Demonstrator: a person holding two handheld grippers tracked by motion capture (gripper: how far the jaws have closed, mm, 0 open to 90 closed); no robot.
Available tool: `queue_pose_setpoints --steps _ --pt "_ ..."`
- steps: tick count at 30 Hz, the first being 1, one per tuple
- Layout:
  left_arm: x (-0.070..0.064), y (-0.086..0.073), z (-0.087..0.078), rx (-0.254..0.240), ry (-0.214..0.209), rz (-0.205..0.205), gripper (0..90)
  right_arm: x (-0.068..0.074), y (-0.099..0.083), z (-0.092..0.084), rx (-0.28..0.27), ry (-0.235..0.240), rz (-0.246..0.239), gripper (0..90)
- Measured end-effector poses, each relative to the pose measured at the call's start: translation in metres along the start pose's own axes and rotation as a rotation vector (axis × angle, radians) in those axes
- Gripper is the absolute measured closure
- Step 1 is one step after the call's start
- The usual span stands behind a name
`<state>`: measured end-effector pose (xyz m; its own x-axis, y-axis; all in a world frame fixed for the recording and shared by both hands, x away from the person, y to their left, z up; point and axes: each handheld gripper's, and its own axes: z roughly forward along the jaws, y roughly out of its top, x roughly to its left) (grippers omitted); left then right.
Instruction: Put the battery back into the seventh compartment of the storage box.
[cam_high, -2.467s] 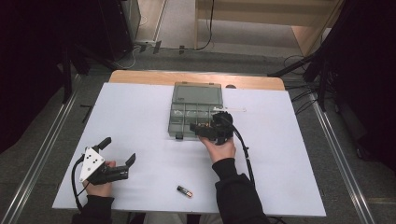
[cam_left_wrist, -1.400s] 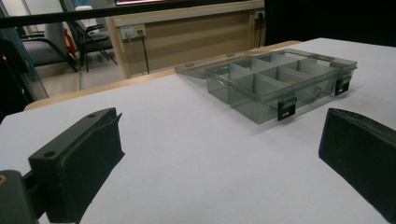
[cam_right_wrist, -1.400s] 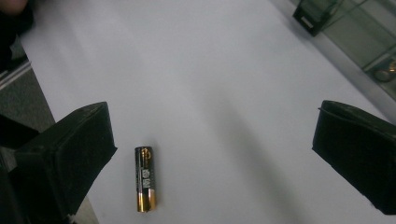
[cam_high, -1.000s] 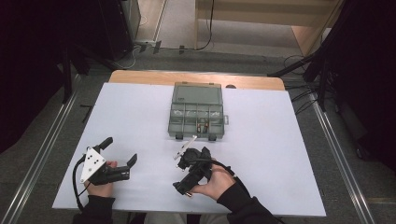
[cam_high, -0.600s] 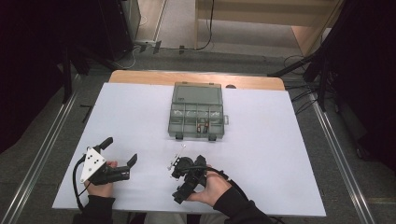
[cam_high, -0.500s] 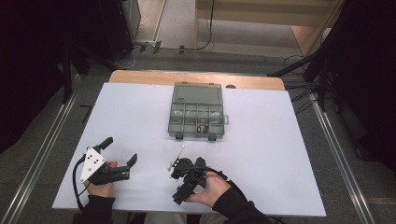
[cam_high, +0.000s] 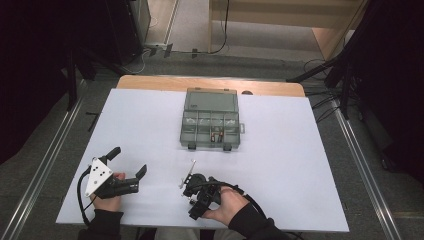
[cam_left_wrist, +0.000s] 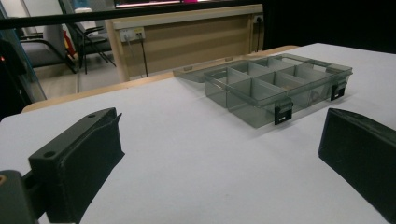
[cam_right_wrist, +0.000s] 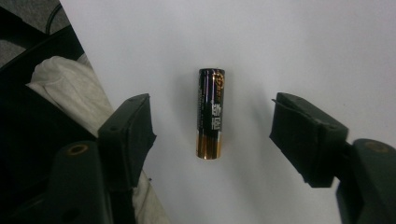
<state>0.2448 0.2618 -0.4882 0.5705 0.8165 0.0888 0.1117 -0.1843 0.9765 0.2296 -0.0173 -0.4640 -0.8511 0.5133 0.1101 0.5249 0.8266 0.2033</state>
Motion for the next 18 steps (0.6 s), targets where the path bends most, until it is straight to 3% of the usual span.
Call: queue_pose_setpoints --steps 4,7,13,14,18 --pt "0.000 0.000 0.000 0.000 0.003 0.001 0.0 0.002 0.001 0.002 0.006 -0.013 0.008 37.3" --pt "0.000 0.000 0.000 0.000 0.000 0.002 0.0 0.004 0.002 0.004 0.001 -0.036 0.016 49.9" --pt "0.001 0.000 -0.001 -0.004 0.005 0.003 0.0 0.008 0.003 0.011 0.035 -0.041 0.023 62.9" --pt "0.000 0.000 -0.001 -0.005 0.005 0.003 0.0 0.007 0.003 0.011 0.032 -0.052 0.033 75.1" --pt "0.000 0.000 -0.001 -0.003 0.002 0.004 0.0 0.006 0.002 0.009 0.026 -0.035 0.045 77.6"
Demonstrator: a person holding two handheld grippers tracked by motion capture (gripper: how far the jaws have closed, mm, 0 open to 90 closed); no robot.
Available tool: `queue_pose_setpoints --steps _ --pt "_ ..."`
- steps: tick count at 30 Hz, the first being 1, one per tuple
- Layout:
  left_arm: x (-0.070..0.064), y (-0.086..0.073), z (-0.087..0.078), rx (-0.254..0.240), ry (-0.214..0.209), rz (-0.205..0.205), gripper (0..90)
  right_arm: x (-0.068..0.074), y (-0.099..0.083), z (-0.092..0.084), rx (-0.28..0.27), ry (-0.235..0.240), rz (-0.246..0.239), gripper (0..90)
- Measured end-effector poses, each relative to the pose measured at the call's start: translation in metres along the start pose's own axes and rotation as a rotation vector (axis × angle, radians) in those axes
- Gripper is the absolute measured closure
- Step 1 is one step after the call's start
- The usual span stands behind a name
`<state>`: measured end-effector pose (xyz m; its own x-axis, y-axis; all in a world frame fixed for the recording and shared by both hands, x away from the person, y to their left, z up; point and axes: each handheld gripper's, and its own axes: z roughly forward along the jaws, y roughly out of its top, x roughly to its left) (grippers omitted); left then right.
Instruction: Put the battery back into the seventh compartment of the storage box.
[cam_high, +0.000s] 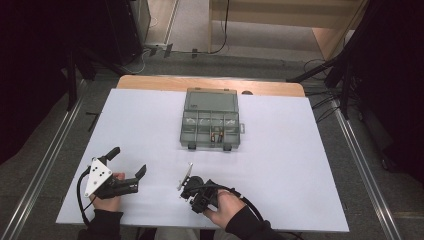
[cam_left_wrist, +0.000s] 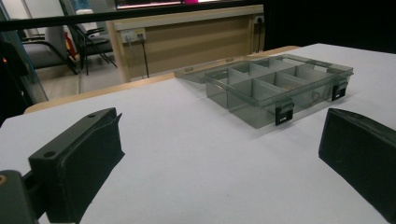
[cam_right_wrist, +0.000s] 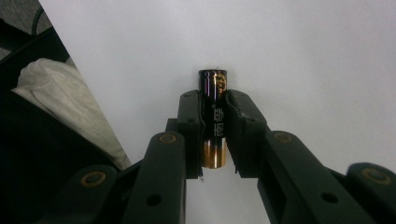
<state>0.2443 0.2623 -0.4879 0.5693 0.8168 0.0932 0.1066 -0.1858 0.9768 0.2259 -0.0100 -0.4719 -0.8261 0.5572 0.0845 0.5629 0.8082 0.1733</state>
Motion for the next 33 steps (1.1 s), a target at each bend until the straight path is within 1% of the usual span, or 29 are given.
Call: queue_pose_setpoints --steps 4,7,8,10,12,13,14,15,16,17,18,19,20,23,26,29,32,33 --pt "0.001 0.000 -0.001 -0.002 0.005 -0.002 0.0 -0.003 -0.002 -0.001 -0.025 0.010 0.014 77.8" --pt "0.001 0.001 -0.001 -0.007 0.006 -0.005 0.0 -0.006 -0.004 -0.005 -0.041 0.031 0.032 77.8" --pt "0.001 0.001 -0.001 -0.007 0.006 -0.005 0.0 -0.006 -0.004 -0.005 -0.041 0.031 0.032 77.8" --pt "0.000 0.001 -0.001 -0.005 0.001 0.001 0.0 -0.010 -0.005 -0.012 -0.060 0.039 0.057 77.8" --pt "0.000 0.001 -0.001 -0.005 0.002 0.003 0.0 -0.012 -0.005 -0.014 -0.063 0.040 0.058 77.8" --pt "0.000 0.001 -0.001 -0.006 0.004 0.003 0.0 -0.014 -0.005 -0.017 -0.078 0.041 0.061 77.8" --pt "0.001 0.002 -0.002 -0.008 0.004 0.000 0.0 -0.018 -0.005 -0.022 -0.100 0.042 0.077 77.8" --pt "0.002 0.002 -0.002 -0.012 0.010 -0.002 0.0 -0.018 -0.005 -0.024 -0.107 0.045 0.090 77.8" --pt "0.002 0.002 -0.002 -0.012 0.010 -0.002 0.0 -0.018 -0.005 -0.024 -0.107 0.045 0.090 77.8" --pt "0.002 0.002 -0.003 -0.013 0.011 -0.003 0.0 -0.022 -0.005 -0.030 -0.125 0.023 0.114 77.8" --pt "0.002 0.002 -0.003 -0.013 0.012 -0.006 0.0 -0.022 -0.005 -0.030 -0.125 0.023 0.114 77.8" --pt "0.003 0.002 -0.003 -0.011 0.012 -0.006 0.0 -0.027 -0.006 -0.036 -0.160 0.028 0.128 77.8" --pt "0.003 0.002 -0.003 -0.012 0.013 -0.007 0.0 -0.027 -0.006 -0.036 -0.160 0.028 0.128 77.8" --pt "0.003 0.002 -0.003 -0.015 0.015 -0.006 0.0 -0.035 -0.005 -0.043 -0.193 0.050 0.163 77.8" --pt "0.003 0.002 -0.003 -0.014 0.015 -0.006 0.0 -0.039 -0.005 -0.044 -0.204 0.053 0.170 77.8" --pt "0.003 0.002 -0.003 -0.010 0.015 -0.005 0.0 -0.045 -0.006 -0.045 -0.222 0.050 0.195 77.8" --pt "0.003 0.002 -0.003 -0.013 0.016 -0.004 0.0 -0.053 -0.007 -0.047 -0.272 0.043 0.224 77.8" --pt "0.004 0.002 -0.003 -0.011 0.016 -0.002 0.0 -0.054 -0.008 -0.049 -0.299 0.028 0.237 77.7"
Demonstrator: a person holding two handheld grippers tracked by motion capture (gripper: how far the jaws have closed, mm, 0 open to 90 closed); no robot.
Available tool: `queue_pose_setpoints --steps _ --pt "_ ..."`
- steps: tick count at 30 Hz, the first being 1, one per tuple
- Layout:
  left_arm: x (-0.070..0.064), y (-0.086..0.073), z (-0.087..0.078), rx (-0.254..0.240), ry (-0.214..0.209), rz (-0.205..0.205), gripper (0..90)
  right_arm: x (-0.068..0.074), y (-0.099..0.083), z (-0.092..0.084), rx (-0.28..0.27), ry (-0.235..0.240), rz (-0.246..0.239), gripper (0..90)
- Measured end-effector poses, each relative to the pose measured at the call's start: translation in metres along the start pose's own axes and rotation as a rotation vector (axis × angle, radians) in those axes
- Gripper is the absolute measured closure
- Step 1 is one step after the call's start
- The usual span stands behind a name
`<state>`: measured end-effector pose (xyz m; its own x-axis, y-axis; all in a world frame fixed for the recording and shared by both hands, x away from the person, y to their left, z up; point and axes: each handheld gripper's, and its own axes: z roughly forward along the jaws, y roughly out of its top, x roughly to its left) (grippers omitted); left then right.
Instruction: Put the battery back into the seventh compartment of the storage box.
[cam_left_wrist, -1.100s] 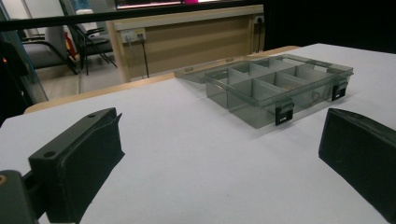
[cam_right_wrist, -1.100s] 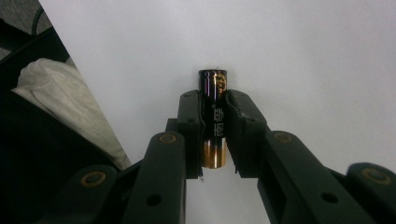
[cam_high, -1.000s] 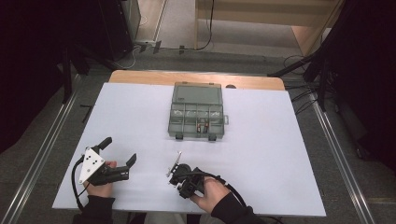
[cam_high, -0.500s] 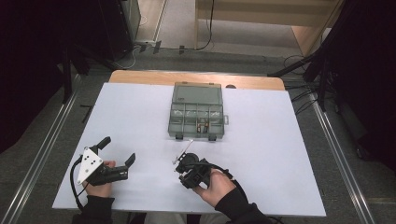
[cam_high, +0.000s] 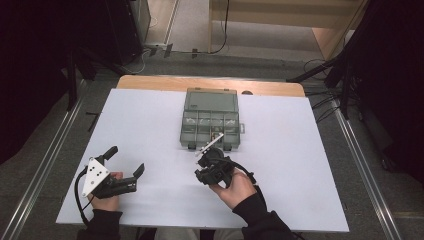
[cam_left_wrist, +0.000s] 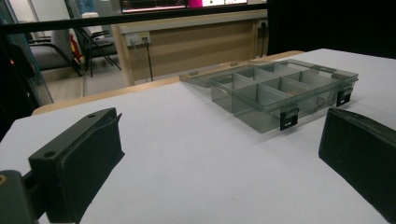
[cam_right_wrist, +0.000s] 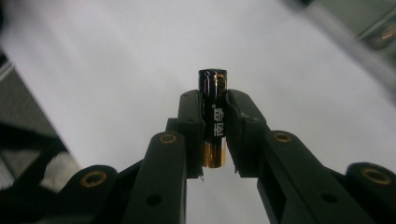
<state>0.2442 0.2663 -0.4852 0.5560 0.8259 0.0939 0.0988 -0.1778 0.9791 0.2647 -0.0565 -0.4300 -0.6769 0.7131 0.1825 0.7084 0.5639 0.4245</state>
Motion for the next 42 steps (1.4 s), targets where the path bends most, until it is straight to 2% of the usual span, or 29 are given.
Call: queue_pose_setpoints --steps 1,2,3,5,6,8,13,24,25,33,38,42 --pt "0.000 0.000 0.000 0.000 0.000 0.000 0.0 -0.002 0.000 -0.002 -0.026 -0.005 0.017 77.8" --pt "0.000 0.000 0.000 0.000 0.000 0.000 0.0 -0.002 0.000 -0.002 -0.026 -0.005 0.017 77.8" --pt "0.000 0.000 0.000 -0.002 0.002 -0.003 0.0 -0.008 -0.001 -0.005 -0.076 -0.005 0.049 77.8" --pt "0.000 0.000 0.000 -0.003 0.001 -0.002 0.0 -0.009 -0.001 -0.005 -0.085 -0.006 0.054 77.8" --pt "0.000 0.000 0.000 -0.001 0.001 0.000 0.0 -0.015 -0.002 -0.007 -0.129 0.006 0.089 77.8" --pt "0.000 0.000 0.000 0.003 0.000 0.003 0.0 -0.020 -0.004 -0.009 -0.160 0.015 0.108 77.8" --pt "-0.001 0.000 0.001 0.002 0.000 0.004 0.0 -0.030 -0.005 -0.012 -0.212 0.041 0.157 77.8" --pt "-0.003 -0.001 0.000 0.003 0.000 0.014 0.0 -0.046 -0.004 -0.016 -0.314 0.062 0.245 77.7" --pt "-0.004 0.000 0.000 0.002 -0.001 0.020 0.0 -0.050 -0.004 -0.016 -0.346 0.075 0.268 77.8" --pt "-0.004 0.000 -0.001 -0.002 0.000 0.024 0.0 -0.061 -0.003 -0.011 -0.406 0.058 0.325 77.8" --pt "-0.005 0.000 -0.002 -0.001 0.002 0.020 0.0 -0.067 0.000 -0.008 -0.453 0.025 0.372 77.8" --pt "-0.005 0.000 -0.002 -0.004 0.000 0.021 0.0 -0.076 0.004 0.001 -0.447 0.020 0.406 77.7"
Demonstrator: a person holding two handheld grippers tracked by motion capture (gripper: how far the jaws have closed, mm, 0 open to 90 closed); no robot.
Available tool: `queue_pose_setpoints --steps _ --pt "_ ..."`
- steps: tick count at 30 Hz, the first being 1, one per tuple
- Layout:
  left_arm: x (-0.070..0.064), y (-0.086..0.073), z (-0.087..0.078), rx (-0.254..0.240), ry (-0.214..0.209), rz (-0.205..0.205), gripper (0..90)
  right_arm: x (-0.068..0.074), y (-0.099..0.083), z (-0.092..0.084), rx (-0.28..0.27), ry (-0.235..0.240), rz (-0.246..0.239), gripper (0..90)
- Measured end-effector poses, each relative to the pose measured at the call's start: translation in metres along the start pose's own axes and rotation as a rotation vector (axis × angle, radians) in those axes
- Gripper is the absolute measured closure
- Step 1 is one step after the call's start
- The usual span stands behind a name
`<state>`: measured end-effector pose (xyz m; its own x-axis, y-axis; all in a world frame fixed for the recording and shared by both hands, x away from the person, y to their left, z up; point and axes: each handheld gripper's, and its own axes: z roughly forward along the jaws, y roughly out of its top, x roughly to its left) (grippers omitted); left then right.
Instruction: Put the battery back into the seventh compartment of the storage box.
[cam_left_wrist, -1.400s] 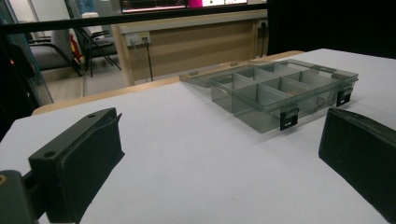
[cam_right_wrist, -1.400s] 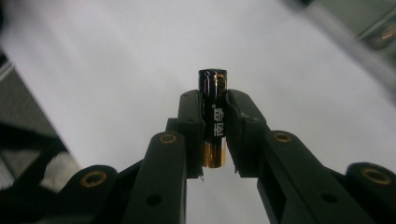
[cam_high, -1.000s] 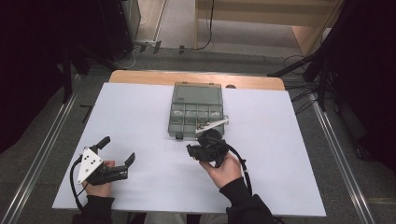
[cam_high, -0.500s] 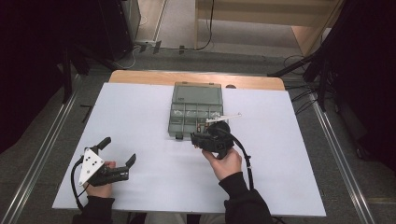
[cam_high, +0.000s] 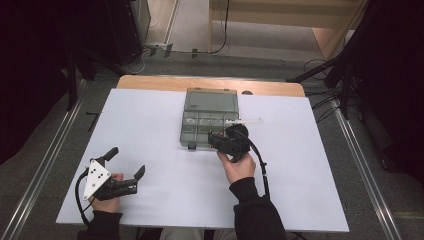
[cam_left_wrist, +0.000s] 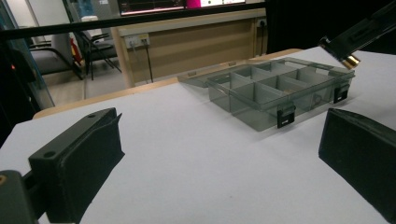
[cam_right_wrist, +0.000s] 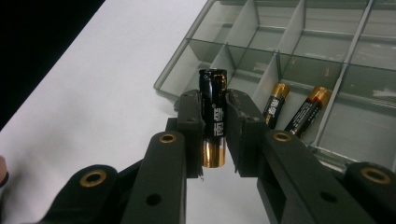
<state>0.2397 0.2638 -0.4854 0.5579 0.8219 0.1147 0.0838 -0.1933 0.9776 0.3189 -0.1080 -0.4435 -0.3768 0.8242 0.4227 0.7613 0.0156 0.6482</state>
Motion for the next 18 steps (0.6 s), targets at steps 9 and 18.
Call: queue_pose_setpoints --steps 9,18 --pt "0.001 0.000 0.000 -0.003 -0.002 -0.003 0.0 -0.018 0.006 0.026 -0.041 -0.020 0.071 77.7" --pt "0.001 0.000 0.001 -0.004 -0.002 -0.004 0.0 -0.030 0.009 0.040 -0.046 -0.056 0.134 77.7"
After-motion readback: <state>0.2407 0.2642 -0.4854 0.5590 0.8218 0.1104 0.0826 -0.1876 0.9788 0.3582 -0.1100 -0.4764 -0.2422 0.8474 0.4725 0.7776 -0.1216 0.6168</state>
